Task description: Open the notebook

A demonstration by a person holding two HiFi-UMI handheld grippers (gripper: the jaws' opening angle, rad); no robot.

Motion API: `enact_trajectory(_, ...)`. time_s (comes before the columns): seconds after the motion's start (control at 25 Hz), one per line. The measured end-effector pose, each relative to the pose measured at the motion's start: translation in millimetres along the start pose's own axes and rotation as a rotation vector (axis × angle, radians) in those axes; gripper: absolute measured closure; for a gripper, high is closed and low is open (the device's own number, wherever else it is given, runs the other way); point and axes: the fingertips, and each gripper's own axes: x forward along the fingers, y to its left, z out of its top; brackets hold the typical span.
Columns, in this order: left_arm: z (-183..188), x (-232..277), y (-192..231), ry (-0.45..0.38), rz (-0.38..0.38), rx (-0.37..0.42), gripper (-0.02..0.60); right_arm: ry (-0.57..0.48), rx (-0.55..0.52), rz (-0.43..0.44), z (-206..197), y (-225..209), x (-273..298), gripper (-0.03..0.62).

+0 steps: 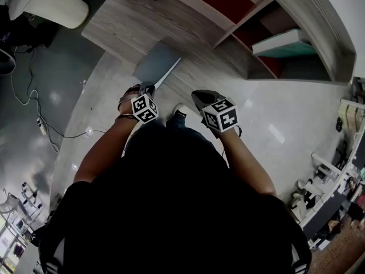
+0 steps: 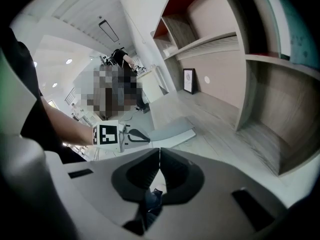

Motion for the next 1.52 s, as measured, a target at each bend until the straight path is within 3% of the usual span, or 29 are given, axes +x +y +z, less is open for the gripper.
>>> enact_trajectory(0.32, -9.1, -26.7, 34.8, 0.014, 0.056, -0.063, 0.564, -0.026, -0.059, 0.021, 19.6, 2.0, -8.7, 0.591)
enact_trajectory(0.76, -31.2, -50.2, 90.8, 0.036, 0.140, -0.158, 0.565, -0.025, -0.051, 0.036, 34.0, -0.7, -5.7, 0.591)
enact_trajectory(1.2, -65.7, -50.8, 137.6, 0.024, 0.157, -0.219, 0.564, 0.004, -0.013, 0.002, 56.5, -5.9, 24.4, 0.591)
enact_trajectory(1.52, -96.1, -34.2, 178.0, 0.065, 0.158, -0.237, 0.563, 0.028, 0.023, -0.018, 70.1, -18.9, 51.5, 0.591)
